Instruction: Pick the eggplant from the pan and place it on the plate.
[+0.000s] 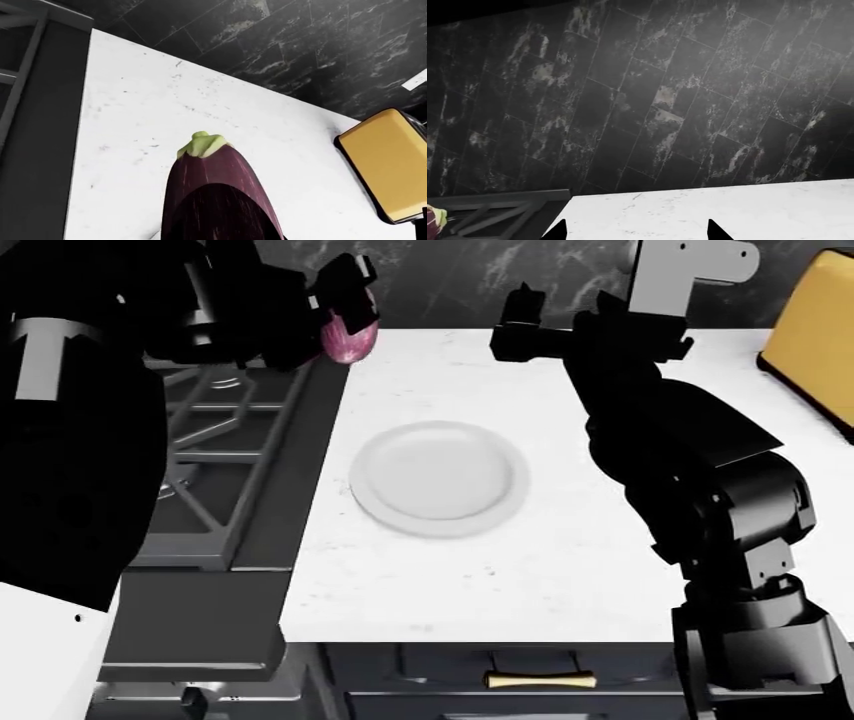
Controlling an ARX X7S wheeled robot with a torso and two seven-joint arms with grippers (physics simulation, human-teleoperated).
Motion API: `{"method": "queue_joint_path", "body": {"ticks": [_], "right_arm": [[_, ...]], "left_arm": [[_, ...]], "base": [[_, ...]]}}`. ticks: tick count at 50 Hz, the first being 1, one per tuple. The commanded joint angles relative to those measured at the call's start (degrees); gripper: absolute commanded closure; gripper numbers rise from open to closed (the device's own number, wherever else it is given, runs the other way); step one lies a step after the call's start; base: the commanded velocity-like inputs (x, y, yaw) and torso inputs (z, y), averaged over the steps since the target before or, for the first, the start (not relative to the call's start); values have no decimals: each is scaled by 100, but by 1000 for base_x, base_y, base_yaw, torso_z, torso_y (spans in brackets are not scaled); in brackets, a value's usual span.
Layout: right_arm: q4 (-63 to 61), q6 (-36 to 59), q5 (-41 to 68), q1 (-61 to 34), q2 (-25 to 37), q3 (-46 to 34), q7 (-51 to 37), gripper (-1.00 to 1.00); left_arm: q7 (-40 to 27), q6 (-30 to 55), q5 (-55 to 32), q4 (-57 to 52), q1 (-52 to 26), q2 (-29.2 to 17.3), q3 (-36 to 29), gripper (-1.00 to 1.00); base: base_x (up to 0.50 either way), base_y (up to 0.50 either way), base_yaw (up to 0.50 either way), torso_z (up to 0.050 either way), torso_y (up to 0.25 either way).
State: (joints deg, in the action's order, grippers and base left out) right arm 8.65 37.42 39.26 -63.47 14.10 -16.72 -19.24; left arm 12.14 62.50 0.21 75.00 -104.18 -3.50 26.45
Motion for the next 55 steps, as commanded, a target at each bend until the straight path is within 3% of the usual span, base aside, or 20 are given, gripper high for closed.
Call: {"method": "queue_joint_path", "body": {"ticks": [1,55], "right_arm": [[-11,-11,29,15,4,-11,-9,-100],[-9,-73,114,22,46,-74,-47,-100]], "left_arm": [[-19,31,-58,-5,-19,-5,65,100],[35,34,-55,-5,-20,-2,41,100]], "base": [[0,-141,0,0,0],[0,-136,0,0,0]]}}
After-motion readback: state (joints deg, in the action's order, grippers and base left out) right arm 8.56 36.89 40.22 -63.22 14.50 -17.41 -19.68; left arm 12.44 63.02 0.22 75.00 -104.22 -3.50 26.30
